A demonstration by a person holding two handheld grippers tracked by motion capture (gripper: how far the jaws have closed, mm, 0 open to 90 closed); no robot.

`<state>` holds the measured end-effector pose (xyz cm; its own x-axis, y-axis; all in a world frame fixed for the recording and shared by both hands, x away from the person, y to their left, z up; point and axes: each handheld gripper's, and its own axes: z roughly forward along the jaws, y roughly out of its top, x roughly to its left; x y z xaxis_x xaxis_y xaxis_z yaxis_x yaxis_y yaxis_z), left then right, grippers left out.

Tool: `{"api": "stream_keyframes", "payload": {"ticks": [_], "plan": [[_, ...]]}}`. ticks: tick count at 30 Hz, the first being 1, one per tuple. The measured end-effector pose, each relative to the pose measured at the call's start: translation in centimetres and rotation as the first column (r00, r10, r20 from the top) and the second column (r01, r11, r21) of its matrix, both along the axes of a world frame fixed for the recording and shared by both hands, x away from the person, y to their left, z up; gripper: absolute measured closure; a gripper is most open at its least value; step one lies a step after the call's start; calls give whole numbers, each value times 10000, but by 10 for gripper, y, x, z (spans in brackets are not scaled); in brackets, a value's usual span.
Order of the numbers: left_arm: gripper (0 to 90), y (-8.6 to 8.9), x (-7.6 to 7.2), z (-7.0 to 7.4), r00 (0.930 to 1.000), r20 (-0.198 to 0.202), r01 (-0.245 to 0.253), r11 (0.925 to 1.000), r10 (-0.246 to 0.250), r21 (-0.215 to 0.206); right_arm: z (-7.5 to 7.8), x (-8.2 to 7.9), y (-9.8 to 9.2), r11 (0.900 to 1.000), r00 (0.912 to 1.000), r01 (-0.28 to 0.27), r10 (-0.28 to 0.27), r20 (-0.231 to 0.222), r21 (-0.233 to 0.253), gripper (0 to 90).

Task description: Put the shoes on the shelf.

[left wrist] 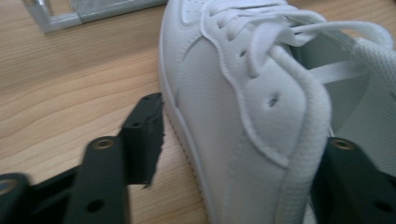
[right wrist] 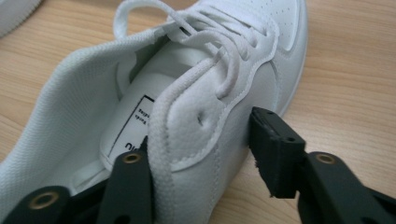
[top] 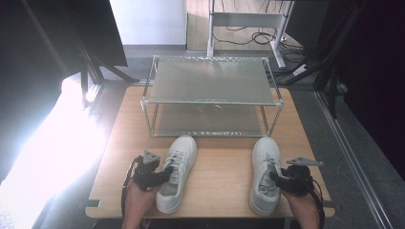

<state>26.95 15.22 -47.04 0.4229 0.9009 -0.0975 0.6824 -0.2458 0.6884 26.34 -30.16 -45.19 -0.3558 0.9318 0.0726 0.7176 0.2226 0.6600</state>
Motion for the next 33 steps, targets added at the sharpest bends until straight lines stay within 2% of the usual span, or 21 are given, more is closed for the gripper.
{"api": "stream_keyframes", "payload": {"ticks": [1,3,4,7,11,13,14,15,17,20,23,26,31,33], "plan": [[472,0,0,0,9999,-49,137,9999,-137,-62,0,0,0,10000,10000,0,0,0,0,569],[569,1,0,-1,9995,-140,294,9987,-300,-417,0,0,0,10000,10000,33,-34,-44,-94,601],[603,2,0,-2,9995,-219,221,9980,-234,-593,1,-1,1,9997,9999,89,-90,-68,-214,637],[627,2,0,-1,9995,-243,208,9984,-222,-531,1,-1,1,9990,9998,204,-206,-54,-402,692],[724,1,-1,0,9999,-58,112,9999,-113,-83,0,-1,-5,9966,9984,568,-564,89,-591,814],[749,3,-1,-1,10000,-54,72,9998,-73,-190,0,1,-11,9970,9975,708,-706,65,-307,826],[773,4,-1,-1,10000,-58,64,9998,-65,-214,-1,2,-17,9971,9972,749,-749,-25,152,828],[773,5,-1,-1,10000,-52,39,9997,-40,-246,-1,2,-17,9971,9972,749,-749,-25,152,828],[800,8,0,-2,10000,-84,9,9989,-13,-459,-2,2,-23,9947,9967,814,-808,-109,626,827],[810,14,0,-3,9999,-116,-109,9954,99,-951,-2,2,-25,9925,9964,840,-828,-174,893,828],[814,22,1,-5,9996,-272,-156,9881,116,-1533,-2,3,-27,9906,9962,866,-848,-216,1060,828],[814,26,3,-6,9991,-411,-137,9829,62,-1837,-2,3,-29,9877,9958,899,-872,-263,1280,829],[820,29,3,-7,9989,-452,-208,9780,116,-2075,-4,4,-35,9771,9953,955,-906,-340,1901,829],[827,31,3,-8,9984,-504,-372,9697,257,-2414,-6,5,-38,9677,9953,960,-899,-368,2331,828]]}}
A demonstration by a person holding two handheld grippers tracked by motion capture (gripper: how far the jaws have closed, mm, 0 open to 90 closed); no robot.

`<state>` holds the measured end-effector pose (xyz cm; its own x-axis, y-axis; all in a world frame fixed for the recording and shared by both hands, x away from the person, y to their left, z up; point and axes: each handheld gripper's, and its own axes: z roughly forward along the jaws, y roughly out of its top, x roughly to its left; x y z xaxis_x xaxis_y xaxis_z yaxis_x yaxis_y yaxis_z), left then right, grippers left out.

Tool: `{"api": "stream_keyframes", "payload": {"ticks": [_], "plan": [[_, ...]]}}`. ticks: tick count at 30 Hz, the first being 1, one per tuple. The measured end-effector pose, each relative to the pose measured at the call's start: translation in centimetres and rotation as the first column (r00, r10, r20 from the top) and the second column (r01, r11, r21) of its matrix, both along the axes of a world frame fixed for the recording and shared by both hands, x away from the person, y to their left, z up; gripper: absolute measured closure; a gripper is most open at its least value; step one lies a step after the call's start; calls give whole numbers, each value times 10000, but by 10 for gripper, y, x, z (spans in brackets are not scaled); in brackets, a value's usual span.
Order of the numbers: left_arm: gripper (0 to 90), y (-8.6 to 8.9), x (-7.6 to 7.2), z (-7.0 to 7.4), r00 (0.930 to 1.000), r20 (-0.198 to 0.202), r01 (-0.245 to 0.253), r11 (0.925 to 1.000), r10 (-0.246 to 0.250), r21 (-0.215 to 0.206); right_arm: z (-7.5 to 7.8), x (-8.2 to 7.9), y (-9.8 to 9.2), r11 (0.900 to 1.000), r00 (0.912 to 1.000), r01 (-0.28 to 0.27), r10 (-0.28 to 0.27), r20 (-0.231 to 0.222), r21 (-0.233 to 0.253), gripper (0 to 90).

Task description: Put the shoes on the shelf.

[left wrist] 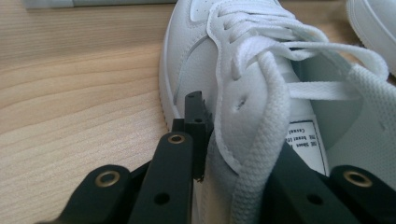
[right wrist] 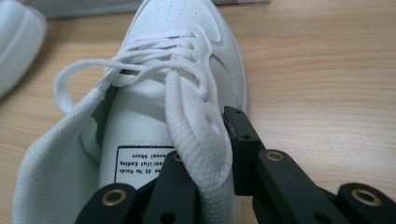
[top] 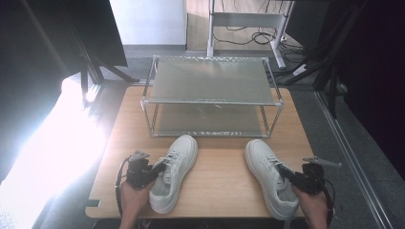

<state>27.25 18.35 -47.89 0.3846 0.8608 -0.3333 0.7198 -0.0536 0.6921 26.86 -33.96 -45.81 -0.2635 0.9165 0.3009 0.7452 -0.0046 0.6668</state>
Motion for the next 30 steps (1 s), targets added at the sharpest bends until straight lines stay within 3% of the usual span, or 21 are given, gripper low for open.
{"api": "stream_keyframes", "payload": {"ticks": [6,12,17,19,20,21,25,27,30], "plan": [[833,9,2,-4,9997,-138,-213,9931,198,-1157,-4,4,0,9943,9999,-162,167,-41,1049,828],[833,-2,0,1,9999,80,137,9865,-126,-1629,-1,10,7,9825,9995,-311,313,18,1838,827],[832,-7,-2,6,9994,306,-72,9788,138,-2049,3,14,17,9628,9989,-474,444,173,2659,826],[832,-9,-4,11,9986,417,-203,9704,312,-2405,4,18,25,9456,9986,-535,515,146,3210,826],[832,-9,-4,11,9986,417,-203,9704,312,-2405,4,18,25,9456,9986,-535,515,146,3210,826],[832,-10,-5,12,9982,475,-226,9680,356,-2500,4,18,27,9388,9984,-564,542,160,3399,826],[832,-13,-9,14,9960,583,-456,9484,672,-3138,8,21,41,9138,9973,-740,668,319,3993,824],[831,-14,-11,14,9941,606,-637,9369,899,-3439,9,22,43,9109,9972,-741,652,357,4058,823],[831,-17,-14,16,9910,729,-785,9283,1123,-3634,14,23,48,9058,9971,-719,545,535,4175,823]]}}
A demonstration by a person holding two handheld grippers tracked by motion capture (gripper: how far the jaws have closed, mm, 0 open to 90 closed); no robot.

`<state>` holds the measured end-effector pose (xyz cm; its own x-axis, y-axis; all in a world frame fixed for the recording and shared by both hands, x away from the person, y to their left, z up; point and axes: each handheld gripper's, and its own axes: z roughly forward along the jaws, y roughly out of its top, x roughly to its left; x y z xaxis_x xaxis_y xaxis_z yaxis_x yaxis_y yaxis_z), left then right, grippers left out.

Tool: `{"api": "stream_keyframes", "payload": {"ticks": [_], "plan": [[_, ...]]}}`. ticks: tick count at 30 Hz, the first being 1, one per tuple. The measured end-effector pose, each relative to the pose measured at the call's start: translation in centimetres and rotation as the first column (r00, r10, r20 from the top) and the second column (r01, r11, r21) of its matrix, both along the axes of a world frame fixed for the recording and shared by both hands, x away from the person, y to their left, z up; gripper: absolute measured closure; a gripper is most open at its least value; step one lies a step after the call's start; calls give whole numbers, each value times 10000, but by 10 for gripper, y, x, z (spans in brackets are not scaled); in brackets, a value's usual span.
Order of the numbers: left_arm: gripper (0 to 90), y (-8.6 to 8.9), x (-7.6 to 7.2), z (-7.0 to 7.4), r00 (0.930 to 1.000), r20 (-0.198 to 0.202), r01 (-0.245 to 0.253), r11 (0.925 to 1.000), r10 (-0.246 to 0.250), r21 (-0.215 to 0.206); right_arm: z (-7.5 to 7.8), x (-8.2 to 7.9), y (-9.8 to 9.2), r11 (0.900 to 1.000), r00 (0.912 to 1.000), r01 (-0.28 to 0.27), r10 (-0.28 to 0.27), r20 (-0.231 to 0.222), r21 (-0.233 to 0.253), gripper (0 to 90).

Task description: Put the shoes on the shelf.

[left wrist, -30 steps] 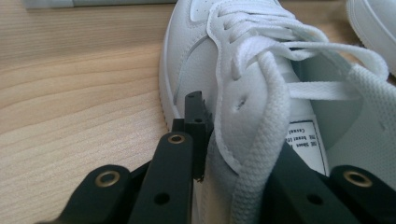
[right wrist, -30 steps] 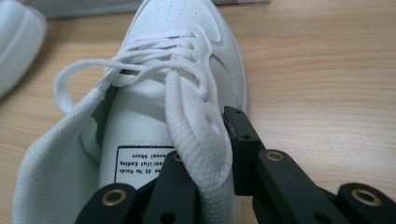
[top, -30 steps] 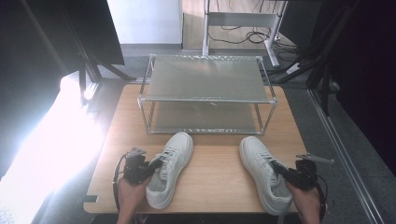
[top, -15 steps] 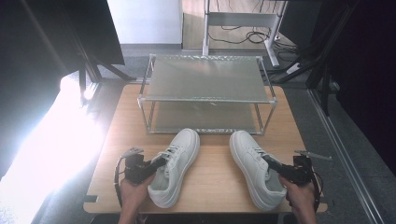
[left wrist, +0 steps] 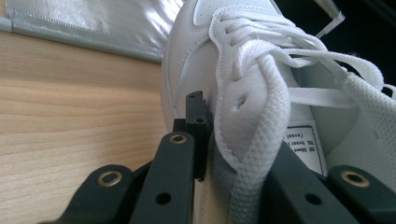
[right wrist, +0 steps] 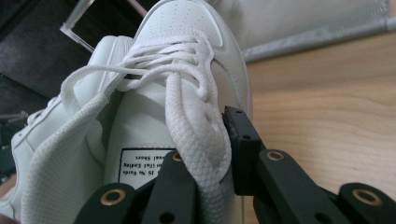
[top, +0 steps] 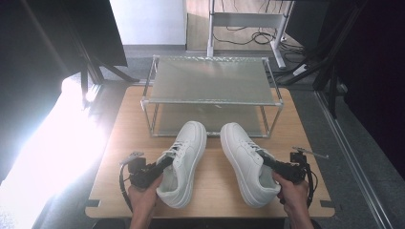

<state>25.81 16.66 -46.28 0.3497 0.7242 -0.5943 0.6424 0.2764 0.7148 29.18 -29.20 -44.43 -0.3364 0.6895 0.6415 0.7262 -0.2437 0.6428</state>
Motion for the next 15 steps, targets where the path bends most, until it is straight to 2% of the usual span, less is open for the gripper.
{"api": "stream_keyframes", "payload": {"ticks": [8,12,15], "plan": [[831,-7,-6,7,9996,264,39,9992,-29,-394,9,1,6,9988,9998,21,-30,174,498,824],[831,-9,-8,11,9994,342,-89,9987,107,-499,12,0,8,9965,9996,110,-131,248,829,821],[831,-10,-9,16,9989,429,-167,9984,190,-537,14,-1,8,9959,9994,122,-151,319,895,819]]}}
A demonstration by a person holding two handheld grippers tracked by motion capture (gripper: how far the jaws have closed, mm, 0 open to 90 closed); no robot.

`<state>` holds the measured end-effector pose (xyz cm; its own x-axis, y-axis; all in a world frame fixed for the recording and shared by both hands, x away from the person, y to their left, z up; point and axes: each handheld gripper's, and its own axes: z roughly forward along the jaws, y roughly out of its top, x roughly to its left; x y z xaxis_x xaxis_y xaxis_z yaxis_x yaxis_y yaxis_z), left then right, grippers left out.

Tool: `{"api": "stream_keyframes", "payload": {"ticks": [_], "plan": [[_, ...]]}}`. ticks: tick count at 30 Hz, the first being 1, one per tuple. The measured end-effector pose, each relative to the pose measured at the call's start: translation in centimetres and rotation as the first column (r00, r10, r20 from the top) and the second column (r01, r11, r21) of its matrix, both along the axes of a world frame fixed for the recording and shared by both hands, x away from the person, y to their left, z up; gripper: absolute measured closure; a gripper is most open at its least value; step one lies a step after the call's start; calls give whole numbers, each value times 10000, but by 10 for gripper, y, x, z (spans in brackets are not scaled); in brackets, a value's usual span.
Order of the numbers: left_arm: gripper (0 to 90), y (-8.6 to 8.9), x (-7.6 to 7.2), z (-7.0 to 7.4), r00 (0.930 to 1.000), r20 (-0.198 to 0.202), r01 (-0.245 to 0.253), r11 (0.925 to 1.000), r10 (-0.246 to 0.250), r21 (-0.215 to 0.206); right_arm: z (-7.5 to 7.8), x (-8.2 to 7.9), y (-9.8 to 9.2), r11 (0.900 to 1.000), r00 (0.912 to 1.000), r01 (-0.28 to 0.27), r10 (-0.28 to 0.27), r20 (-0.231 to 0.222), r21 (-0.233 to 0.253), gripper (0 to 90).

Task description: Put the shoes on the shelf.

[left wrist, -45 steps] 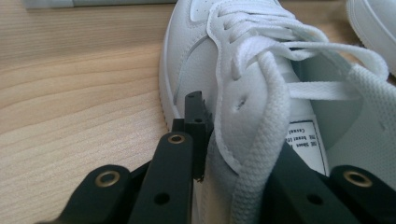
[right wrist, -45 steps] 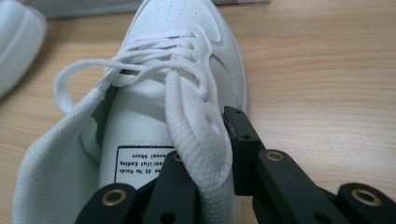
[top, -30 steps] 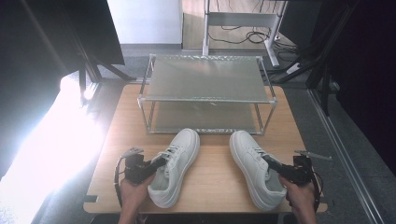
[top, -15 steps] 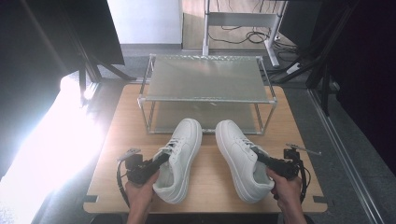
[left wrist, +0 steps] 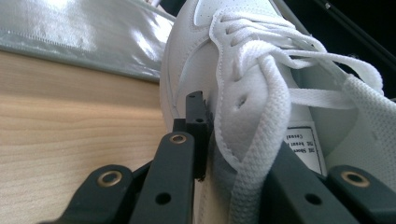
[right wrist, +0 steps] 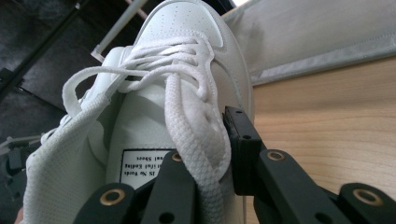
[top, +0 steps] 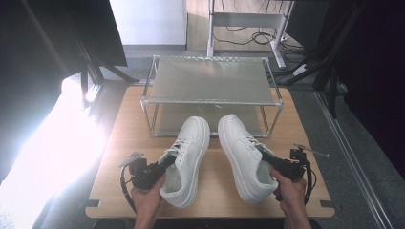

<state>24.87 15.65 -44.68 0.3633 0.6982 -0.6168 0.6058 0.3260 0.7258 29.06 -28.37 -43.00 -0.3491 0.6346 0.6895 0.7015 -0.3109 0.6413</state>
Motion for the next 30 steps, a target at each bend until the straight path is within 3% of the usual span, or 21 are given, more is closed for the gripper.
{"api": "stream_keyframes", "payload": {"ticks": [10,15,24,30], "plan": [[831,-8,-4,16,9991,307,-265,9957,293,-885,20,-6,7,9989,9991,243,-256,323,399,820],[831,-12,-3,27,9976,511,-421,9946,471,-948,30,-6,11,9967,9984,254,-291,478,764,819],[830,-17,8,49,9962,606,-544,9897,629,-1327,51,1,21,9949,9969,382,-444,644,938,819],[829,-19,21,61,9932,717,-799,9849,917,-1538,64,9,24,9892,9923,952,-1032,683,1116,821]]}}
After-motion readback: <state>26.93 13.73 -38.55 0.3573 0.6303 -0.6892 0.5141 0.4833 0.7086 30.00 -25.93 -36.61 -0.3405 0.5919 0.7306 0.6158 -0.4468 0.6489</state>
